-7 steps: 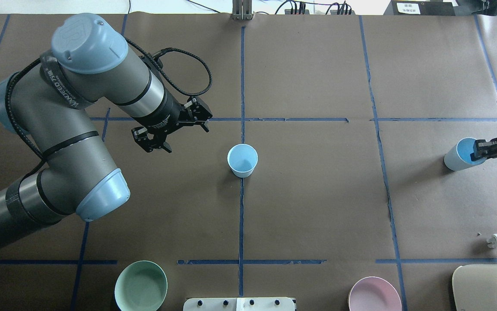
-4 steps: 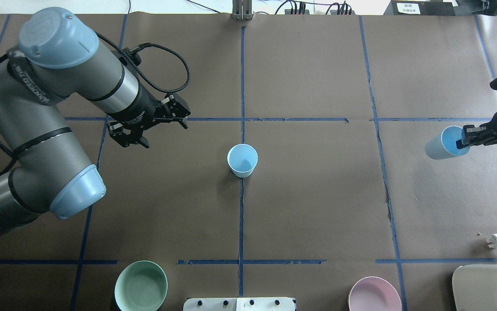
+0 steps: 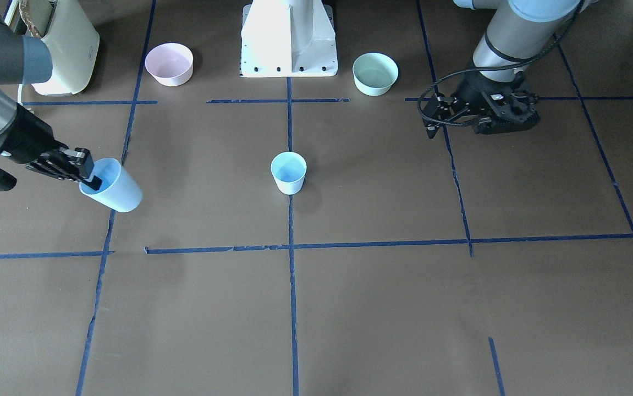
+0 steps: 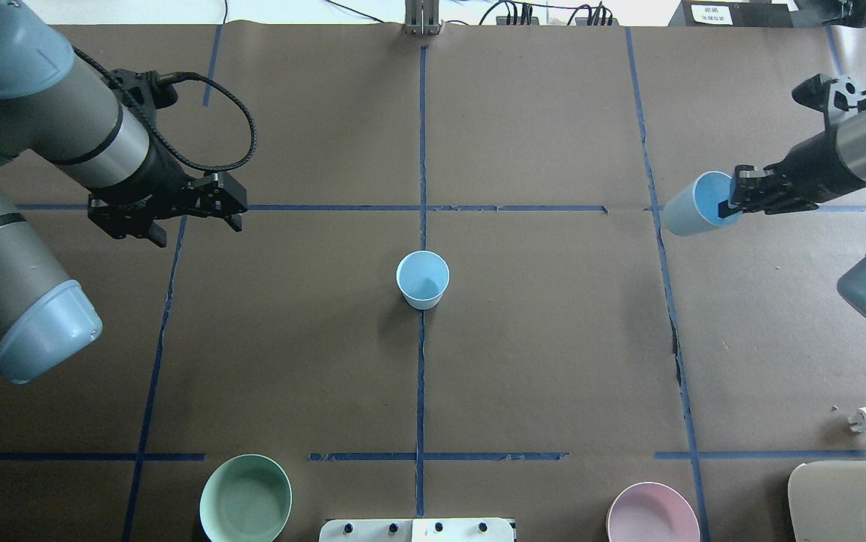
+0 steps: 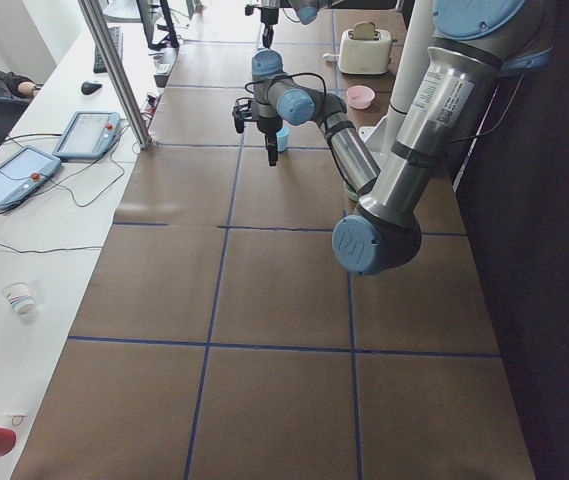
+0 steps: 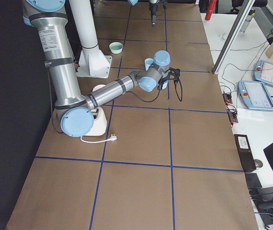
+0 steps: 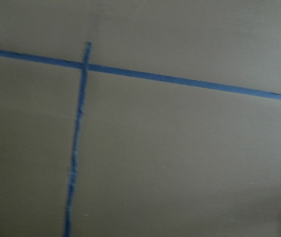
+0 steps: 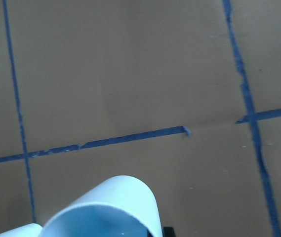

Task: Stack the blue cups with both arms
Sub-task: 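Grasp and lift the second cup with the right gripper while the left arm withdraws, then lower the held cup into the center cup with the right gripper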

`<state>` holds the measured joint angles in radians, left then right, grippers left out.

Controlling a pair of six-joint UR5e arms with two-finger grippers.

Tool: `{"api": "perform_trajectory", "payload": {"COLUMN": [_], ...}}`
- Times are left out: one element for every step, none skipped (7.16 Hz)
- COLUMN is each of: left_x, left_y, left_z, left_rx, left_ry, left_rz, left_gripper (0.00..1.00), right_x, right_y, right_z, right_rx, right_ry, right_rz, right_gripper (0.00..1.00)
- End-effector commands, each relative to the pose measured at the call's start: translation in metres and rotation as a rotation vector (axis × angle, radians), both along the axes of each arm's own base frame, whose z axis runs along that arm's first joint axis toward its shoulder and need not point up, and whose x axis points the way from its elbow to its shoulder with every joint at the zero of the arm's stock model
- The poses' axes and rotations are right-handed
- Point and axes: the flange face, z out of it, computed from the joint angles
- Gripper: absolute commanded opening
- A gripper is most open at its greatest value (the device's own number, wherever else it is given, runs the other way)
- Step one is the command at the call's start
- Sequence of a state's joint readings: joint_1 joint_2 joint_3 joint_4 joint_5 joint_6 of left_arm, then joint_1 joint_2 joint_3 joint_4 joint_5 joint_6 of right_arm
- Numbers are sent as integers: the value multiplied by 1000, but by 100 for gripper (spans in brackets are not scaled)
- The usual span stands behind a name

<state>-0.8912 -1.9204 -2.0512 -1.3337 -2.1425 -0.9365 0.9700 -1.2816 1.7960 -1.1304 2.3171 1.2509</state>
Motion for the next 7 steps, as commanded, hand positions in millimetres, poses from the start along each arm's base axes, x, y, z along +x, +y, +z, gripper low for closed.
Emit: {"api": "perform_trajectory", "payload": {"left_x": [-55, -77, -88, -89, -89, -90, -92], "left_y": [-7, -12, -14, -16, -16, -17, -17], "left_z": [63, 80, 86, 88, 88, 88, 88], "left_rx": [78, 109, 117, 118, 117, 117, 117], "left_ry": [-74, -93, -100, -102, -102, -102, -101], "left_rz": [88, 115, 121, 121, 120, 118, 116], "left_gripper": [100, 100, 100, 100, 100, 100, 100], "right_x": [-65, -106, -135, -168, -192, -199, -206], "right_y": [3, 26, 46, 69, 86, 90, 92], "right_z": [-93, -128, -149, -158, -160, -169, -179], "right_rx": [-36, -9, 0, 7, 28, 35, 31], "right_ry": [12, 48, 84, 108, 131, 132, 140], "right_rz": [21, 9, -4, 2, 8, 4, -4], "right_gripper": [0, 0, 0, 0, 0, 0, 0]}}
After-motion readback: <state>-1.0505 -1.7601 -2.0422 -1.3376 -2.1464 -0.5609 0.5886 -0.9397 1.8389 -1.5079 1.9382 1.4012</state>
